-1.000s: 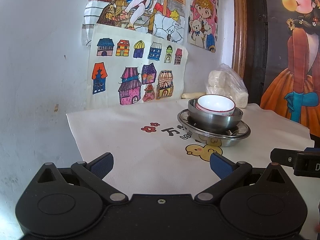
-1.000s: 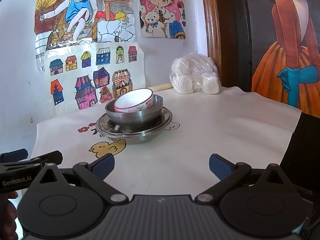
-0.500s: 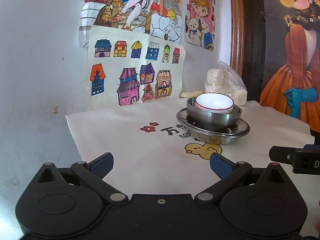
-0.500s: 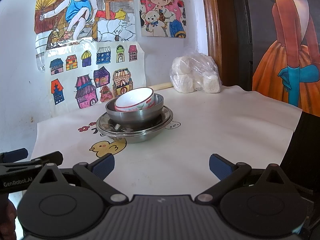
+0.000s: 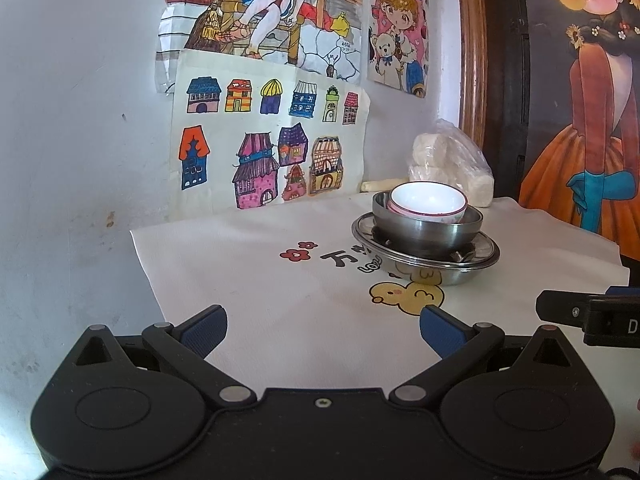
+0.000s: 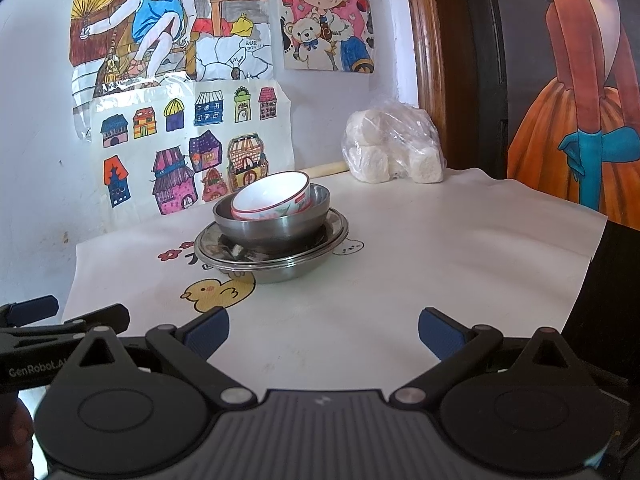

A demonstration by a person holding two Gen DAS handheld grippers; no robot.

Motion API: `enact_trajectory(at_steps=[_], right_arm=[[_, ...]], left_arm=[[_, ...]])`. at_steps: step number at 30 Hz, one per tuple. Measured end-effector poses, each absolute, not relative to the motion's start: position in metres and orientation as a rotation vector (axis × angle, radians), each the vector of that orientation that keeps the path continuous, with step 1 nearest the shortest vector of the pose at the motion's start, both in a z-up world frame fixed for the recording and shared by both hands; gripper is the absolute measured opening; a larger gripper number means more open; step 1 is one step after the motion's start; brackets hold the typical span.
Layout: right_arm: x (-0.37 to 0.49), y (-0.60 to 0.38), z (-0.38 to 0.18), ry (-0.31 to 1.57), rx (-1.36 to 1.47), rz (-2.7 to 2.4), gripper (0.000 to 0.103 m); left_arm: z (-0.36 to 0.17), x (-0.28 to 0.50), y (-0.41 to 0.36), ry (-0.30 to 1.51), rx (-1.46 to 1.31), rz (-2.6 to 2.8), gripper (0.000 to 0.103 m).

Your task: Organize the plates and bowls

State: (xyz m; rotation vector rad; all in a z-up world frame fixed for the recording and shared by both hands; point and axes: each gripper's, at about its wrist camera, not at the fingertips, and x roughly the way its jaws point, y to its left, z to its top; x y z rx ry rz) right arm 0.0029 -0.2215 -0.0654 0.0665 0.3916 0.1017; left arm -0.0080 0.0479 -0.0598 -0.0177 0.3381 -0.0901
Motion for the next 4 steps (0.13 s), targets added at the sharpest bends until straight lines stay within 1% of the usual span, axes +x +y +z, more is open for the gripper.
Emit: enact_trajectory(at_steps=[4], right_arm=[[0.0037, -0.2218, -0.0650, 0.392, 0.067, 0.102, 0.103]], left_arm=[[-0.0598, -0.0079, 0.0481, 0.340, -0.018, -0.091, 0.102]])
